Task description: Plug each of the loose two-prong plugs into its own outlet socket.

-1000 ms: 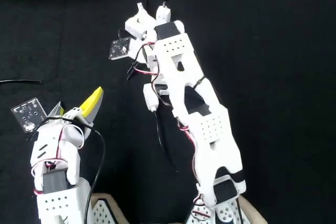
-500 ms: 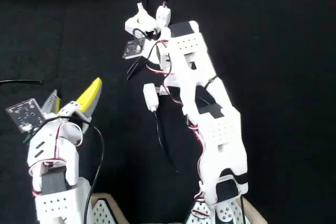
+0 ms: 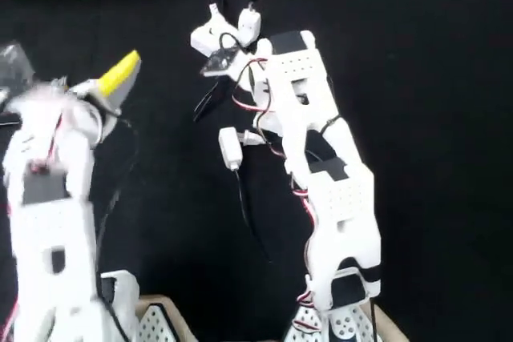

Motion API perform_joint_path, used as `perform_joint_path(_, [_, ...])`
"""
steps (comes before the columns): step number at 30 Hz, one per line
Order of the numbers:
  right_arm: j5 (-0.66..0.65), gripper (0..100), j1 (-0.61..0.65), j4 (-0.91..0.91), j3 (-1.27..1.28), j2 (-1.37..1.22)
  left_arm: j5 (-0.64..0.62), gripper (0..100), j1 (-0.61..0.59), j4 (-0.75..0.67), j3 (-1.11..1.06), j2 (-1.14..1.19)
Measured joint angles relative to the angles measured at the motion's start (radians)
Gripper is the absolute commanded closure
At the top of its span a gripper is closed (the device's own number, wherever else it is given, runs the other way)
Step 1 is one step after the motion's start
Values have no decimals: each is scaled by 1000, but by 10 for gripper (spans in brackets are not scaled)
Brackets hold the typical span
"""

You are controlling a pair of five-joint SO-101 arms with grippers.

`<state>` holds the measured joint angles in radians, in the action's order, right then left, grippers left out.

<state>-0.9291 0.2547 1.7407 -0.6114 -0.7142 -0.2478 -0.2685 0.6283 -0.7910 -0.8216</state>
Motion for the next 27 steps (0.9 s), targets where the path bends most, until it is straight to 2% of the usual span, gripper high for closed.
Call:
perform_joint_path(12, [-290,848,-9,-25,89,0,2,554,155,-103,43,595])
perform_joint_path(15, [-384,907,-11,-25,95,0,2,554,193,-152,44,695])
perform_joint_path(18, [-451,939,-9,-25,107,0,2,554,222,-183,44,781])
perform_joint_path(23, [-508,862,-9,-20,110,0,2,554,235,-255,52,841])
perform_joint_path(27, [-508,858,-9,-25,112,0,0,554,247,-265,52,847])
